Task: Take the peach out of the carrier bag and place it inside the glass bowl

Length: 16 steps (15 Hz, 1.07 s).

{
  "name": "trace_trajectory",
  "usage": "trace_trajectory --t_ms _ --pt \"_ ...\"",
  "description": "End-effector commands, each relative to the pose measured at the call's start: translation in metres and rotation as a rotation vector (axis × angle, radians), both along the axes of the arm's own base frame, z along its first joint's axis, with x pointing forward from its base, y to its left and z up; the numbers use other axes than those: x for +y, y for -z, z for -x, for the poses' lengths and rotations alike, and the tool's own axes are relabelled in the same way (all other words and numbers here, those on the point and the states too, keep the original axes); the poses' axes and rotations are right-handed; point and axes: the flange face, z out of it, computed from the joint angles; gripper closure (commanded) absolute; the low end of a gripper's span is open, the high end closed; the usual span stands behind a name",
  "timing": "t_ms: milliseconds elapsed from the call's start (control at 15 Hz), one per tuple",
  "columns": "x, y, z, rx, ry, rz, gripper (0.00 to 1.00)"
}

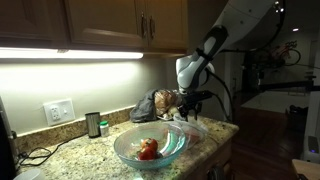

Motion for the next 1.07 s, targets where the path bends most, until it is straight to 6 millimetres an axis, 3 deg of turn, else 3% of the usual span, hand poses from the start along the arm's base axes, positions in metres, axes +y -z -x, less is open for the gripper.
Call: trace_trajectory --t_ms 0,133,267,467,600,1000 --pt "-0.003 -0.001 -0.004 -0.001 0.02 0.022 0.74" --pt "-0.003 0.0 -0.005 0.0 0.02 0.021 0.88" --pt "-0.002 0.0 -0.007 -0.001 0.016 0.02 0.94" --pt "0.003 0.001 -0.01 0.002 0.006 0.015 0.97" --pt "0.006 0.005 -0.013 0.003 -0.005 0.009 0.91" --pt "0.009 0.011 -0.018 0.005 -0.013 -0.003 0.93"
